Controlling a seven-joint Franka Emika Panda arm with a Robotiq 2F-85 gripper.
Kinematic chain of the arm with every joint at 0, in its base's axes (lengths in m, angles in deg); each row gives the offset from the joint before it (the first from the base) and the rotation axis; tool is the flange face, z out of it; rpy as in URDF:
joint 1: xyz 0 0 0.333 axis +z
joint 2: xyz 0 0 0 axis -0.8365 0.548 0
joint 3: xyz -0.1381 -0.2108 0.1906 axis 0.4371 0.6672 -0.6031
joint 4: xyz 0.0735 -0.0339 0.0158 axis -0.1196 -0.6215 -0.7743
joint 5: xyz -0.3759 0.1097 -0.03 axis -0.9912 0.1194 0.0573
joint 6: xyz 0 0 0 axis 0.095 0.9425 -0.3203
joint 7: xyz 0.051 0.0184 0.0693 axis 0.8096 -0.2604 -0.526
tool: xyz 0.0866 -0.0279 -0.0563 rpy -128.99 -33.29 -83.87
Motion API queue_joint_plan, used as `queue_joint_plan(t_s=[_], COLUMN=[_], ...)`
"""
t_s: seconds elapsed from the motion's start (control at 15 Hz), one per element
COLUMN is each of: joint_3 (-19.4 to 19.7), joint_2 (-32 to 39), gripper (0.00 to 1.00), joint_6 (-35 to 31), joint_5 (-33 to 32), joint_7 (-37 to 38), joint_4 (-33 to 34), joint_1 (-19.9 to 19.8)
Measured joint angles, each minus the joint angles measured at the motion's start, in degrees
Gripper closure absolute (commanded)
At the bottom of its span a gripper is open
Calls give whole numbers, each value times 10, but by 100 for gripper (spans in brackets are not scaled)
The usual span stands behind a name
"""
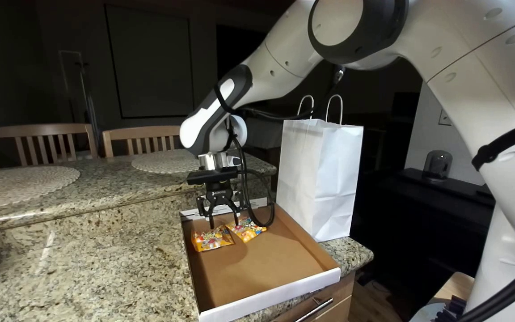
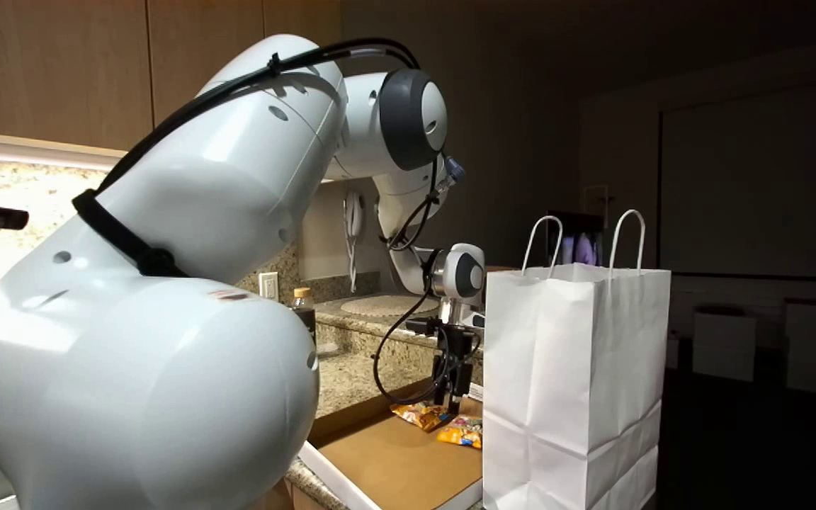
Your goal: Pick up the two objects on the cover box and put them on the counter
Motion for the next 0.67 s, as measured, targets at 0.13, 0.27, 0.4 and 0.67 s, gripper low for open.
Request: queue_joint_plan(t_s=[0.13, 0.27, 0.4, 0.67], joint_3=[0, 0, 0, 0], joint_2=[0, -1, -6, -16], gripper=[0, 0, 0, 0], joint_6=[0, -2, -2, -2], joint_5=[13, 28, 45, 61], joint_7=[0, -1, -5, -9], joint_4=[-16, -33, -47, -62], joint_1=[-5, -13, -21, -29])
